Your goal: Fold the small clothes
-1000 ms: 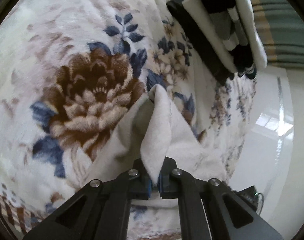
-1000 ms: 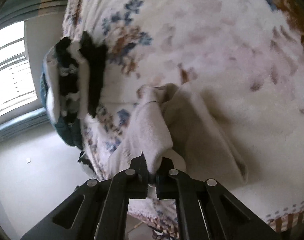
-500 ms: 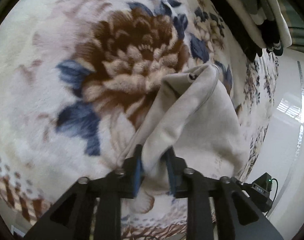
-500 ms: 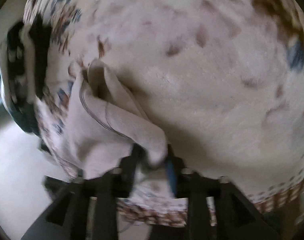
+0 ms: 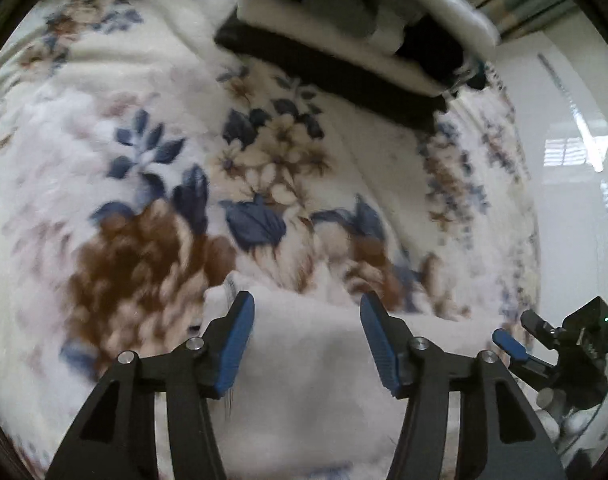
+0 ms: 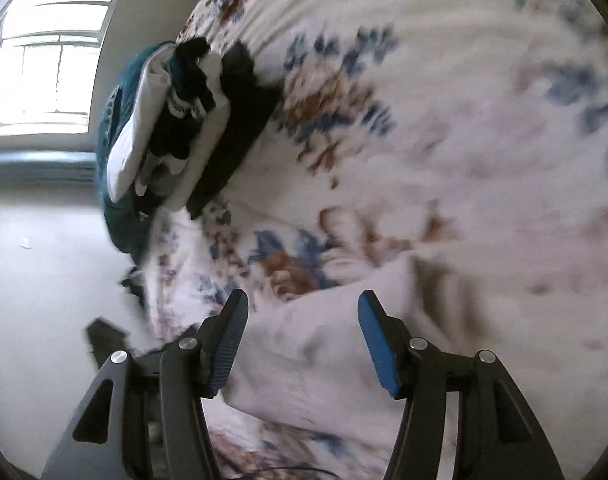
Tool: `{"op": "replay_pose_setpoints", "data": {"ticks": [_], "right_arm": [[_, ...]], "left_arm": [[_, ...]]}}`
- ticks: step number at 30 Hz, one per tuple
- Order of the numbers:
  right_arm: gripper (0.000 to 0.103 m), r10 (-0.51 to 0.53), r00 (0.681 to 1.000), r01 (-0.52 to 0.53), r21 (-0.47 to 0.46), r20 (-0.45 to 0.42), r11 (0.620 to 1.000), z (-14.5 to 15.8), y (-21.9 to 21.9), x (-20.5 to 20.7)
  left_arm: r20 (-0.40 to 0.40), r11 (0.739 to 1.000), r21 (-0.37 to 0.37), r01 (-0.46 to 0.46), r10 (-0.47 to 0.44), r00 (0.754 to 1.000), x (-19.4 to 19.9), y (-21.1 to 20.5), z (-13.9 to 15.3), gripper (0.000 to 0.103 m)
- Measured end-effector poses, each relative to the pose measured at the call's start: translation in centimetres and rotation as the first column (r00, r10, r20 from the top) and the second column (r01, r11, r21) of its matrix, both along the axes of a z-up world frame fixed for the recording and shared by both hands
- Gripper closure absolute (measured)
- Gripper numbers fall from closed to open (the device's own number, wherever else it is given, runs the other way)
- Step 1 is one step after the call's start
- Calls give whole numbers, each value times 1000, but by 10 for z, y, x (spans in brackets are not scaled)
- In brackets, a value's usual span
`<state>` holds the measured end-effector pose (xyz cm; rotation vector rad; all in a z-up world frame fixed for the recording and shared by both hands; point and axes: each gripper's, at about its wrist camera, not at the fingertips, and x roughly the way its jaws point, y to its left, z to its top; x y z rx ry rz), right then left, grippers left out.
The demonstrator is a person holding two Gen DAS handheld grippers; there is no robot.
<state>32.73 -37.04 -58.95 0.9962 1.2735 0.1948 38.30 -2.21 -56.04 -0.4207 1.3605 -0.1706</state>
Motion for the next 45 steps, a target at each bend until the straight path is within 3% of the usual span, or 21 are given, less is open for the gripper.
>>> {"op": "replay_pose_setpoints", "data": {"ticks": [2,5,10,12,15,17,21,23,24,25,26,27,29,32,34,37,38,45], "right_arm": [[44,-20,1000,20,-7,-24,1000,-21,-3,3],[46,-71,997,70,-22,-40,997,-40,-20,-6],[46,-77,993,64,-133,-93,989,-52,-36,-12],[46,-77,990,59,-153,-118,986,-50,-43,-14],[44,-71,991,49,-185,-116,981,-36,-57,-18],[42,-60,992,41,-163,-114,986,-29,-66,-24],[42,-3,985,2,-7,-173,1000,-34,-64,-20],[42,39,981,-38,6,-189,999,-35,-55,-18],[44,78,979,-80,-1,-187,997,-34,-46,-14],[59,125,976,-133,-31,-180,991,-32,-37,-9],[85,154,971,-171,-77,-181,982,-30,-30,-6],[89,167,968,-197,-152,-190,968,-28,-24,-3],[91,146,969,-189,-214,-200,958,-28,-23,0],[91,125,969,-175,-238,-213,955,-30,-29,2],[84,104,971,-142,-170,-214,975,-30,-38,1],[37,96,976,-118,-103,-197,988,-31,-52,-6],[30,100,976,-118,-82,-193,990,-32,-56,-8],[25,209,938,-165,174,-277,971,-87,-49,-25]], "left_arm": [[-27,1000,5,-14,14,1000,6,6,-24,51],[-31,997,-49,-56,55,998,9,23,-39,51],[-44,989,-106,-103,99,994,5,40,-40,51],[-58,989,-83,-121,116,992,2,47,-31,51],[-42,983,-110,-148,145,989,-6,63,-12,50],[-58,979,-124,-163,157,986,-13,72,-10,45],[-124,981,-119,-153,138,983,-19,71,-28,45],[-128,981,-125,-147,131,983,-19,67,-32,45],[-126,982,-122,-142,127,984,-19,65,-33,45],[-123,984,-117,-138,123,985,-19,63,-33,45],[-122,984,-115,-138,124,985,-19,62,-33,45],[-122,983,-117,-140,126,985,-18,61,-33,45],[-130,981,-121,-152,136,982,-18,59,-36,45],[-140,979,-129,-159,141,980,-20,64,-37,45],[-146,979,-137,-154,134,980,-23,67,-36,45],[-161,970,-189,-155,125,979,-31,75,-39,45],[-178,963,-215,-161,123,976,-33,78,-43,45],[-302,904,-396,-157,33,953,-42,59,-79,45]]}}
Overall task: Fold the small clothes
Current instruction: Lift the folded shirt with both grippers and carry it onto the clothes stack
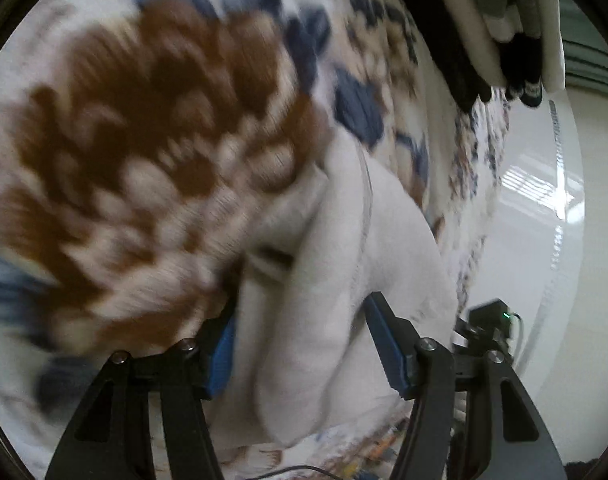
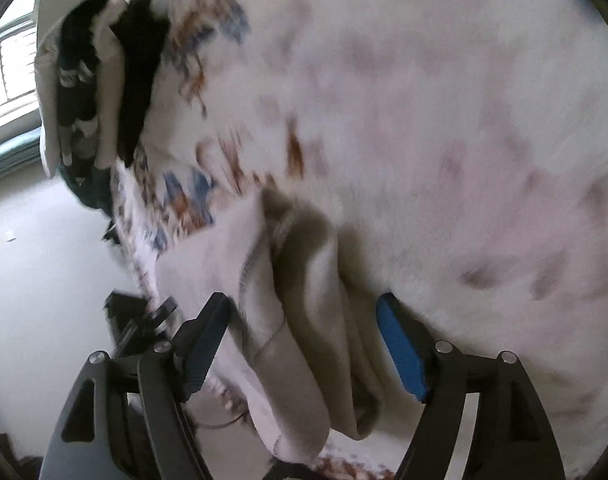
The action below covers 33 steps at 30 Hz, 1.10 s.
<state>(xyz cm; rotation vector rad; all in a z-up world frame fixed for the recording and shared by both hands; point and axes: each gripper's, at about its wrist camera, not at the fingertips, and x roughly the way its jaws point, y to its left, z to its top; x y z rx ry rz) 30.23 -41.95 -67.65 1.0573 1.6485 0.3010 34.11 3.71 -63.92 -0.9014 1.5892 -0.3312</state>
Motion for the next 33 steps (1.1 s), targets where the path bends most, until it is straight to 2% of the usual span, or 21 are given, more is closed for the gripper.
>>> {"op": "replay_pose_setpoints", "data": {"ticks": [4,6,7,8,11,12,14,17,21,26,30,33], "right_arm": [[22,-38,999,41,103,-27,994,-14,4,1],[22,-67,997,70,155,-26,985,-15,3,3],[22,-69,997,72,181,-21,981,-15,4,4],[22,-59,998,61,195,-16,979,-14,7,5],[24,20,1000,-19,160,-3,987,-14,22,8],[29,29,999,-31,137,15,990,-12,26,8],[71,53,998,-57,106,36,993,-5,31,9],[81,41,996,-46,63,77,997,16,31,12],[83,59,990,-64,29,129,998,59,42,25],[84,92,964,-102,27,250,994,143,60,69],[84,105,927,-122,24,359,992,208,77,126],[84,114,888,-135,15,445,991,250,94,186]], "left_arm": [[27,1000,19,23,-24,999,2,-16,8,47],[49,999,33,15,-16,999,3,-20,15,59],[53,999,32,11,-13,999,2,-19,16,74],[54,1000,29,5,-6,999,1,-19,17,81],[62,1000,20,-17,15,998,-4,-14,19,84],[62,1000,14,-24,24,998,-5,-12,19,84],[65,999,0,-49,49,997,-8,-8,25,86],[89,998,-1,-55,55,994,-8,-5,40,87],[129,998,4,-56,55,990,-3,-6,71,87],[209,995,-23,-98,101,973,23,7,133,87],[332,992,-46,-117,126,935,76,22,203,87],[431,990,-56,-130,141,891,137,39,250,87]]}}
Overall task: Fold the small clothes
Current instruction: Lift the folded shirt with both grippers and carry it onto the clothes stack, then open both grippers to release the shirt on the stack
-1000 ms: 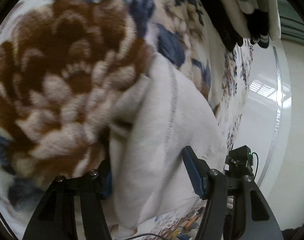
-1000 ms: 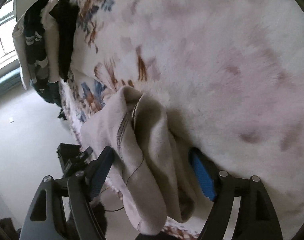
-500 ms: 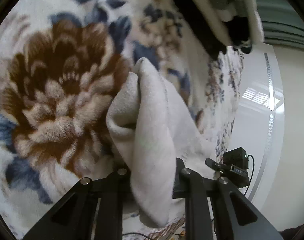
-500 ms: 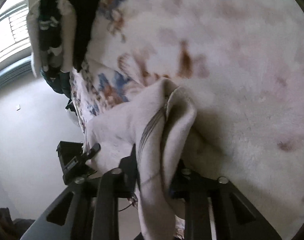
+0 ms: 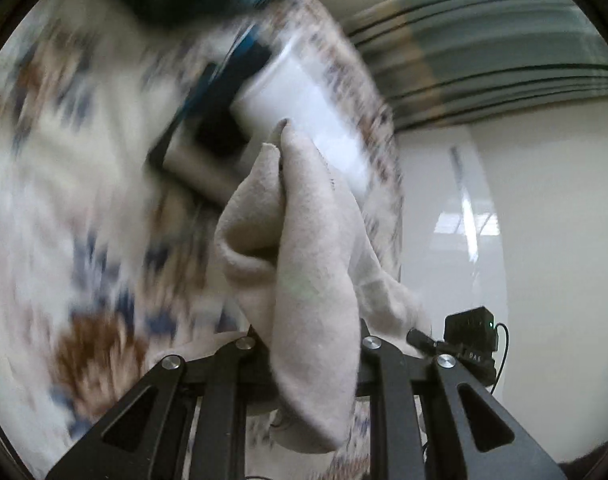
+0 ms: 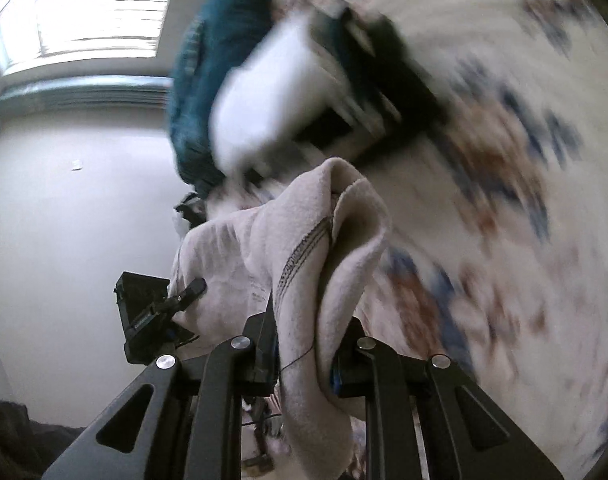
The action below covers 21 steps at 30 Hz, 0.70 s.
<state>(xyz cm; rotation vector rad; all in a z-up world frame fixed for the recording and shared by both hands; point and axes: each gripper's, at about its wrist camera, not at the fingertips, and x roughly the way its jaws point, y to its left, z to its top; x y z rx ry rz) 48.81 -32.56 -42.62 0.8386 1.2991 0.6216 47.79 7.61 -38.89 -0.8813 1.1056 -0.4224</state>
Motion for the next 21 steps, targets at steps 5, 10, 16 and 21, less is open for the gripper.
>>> {"op": "replay_pose_setpoints", "data": {"ticks": [5,10,16,21], "right_arm": [[84,-9,993,12,-28,114,1000,32,27,106],[84,-39,994,53,-148,99,988,7,49,202],[82,7,997,24,-370,82,929,-19,67,248],[42,55,985,65,-654,162,754,-2,84,238]], "left_arm": [[106,997,68,-21,13,994,97,20,35,87],[74,981,193,5,-20,997,190,25,8,86],[-3,928,362,91,-97,995,217,10,-24,80],[60,833,551,44,-91,994,200,-1,2,56]]}}
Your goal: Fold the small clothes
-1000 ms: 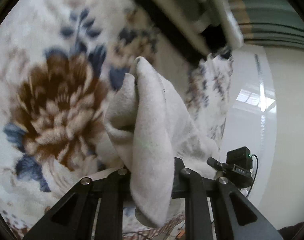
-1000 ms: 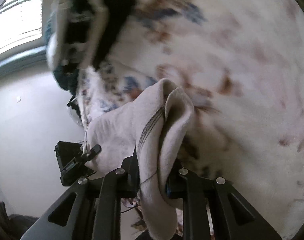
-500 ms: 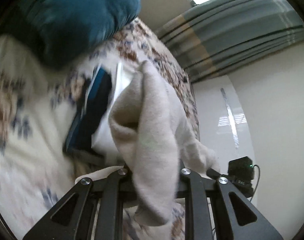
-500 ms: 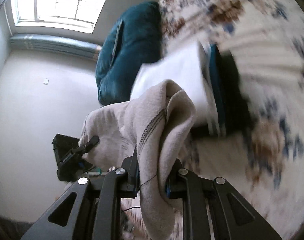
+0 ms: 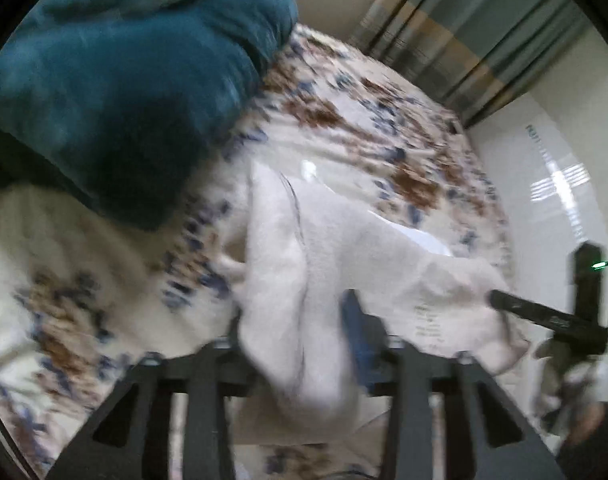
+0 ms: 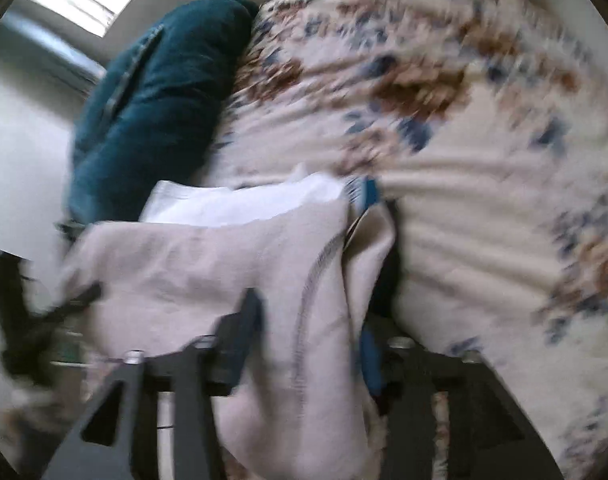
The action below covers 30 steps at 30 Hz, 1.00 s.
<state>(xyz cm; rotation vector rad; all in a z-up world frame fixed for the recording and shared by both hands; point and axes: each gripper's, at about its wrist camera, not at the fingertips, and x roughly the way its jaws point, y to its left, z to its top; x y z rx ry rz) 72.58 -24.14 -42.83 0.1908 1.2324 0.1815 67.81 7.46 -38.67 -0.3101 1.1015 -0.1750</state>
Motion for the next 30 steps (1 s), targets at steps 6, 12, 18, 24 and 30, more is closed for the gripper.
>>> {"op": "replay_pose_setpoints", "data": {"ticks": [6,12,18,24,30], "right_arm": [[0,-44,996,62,-258,74,964,20,24,-39],[0,-75,995,93,-330,66,939,29,34,-97],[0,-97,986,140,-362,133,922,79,34,-154],[0,-77,965,173,-383,252,907,171,39,-227],[0,-88,936,214,-350,342,912,257,38,-301]], "left_arm": [[138,985,153,-85,64,988,-20,-14,18,0],[102,951,287,-116,90,991,-47,-41,20,0],[110,932,347,-103,68,992,-92,-67,55,0],[157,934,340,-106,55,986,-148,-82,116,0],[233,937,339,-90,9,972,-216,-98,190,0]]}}
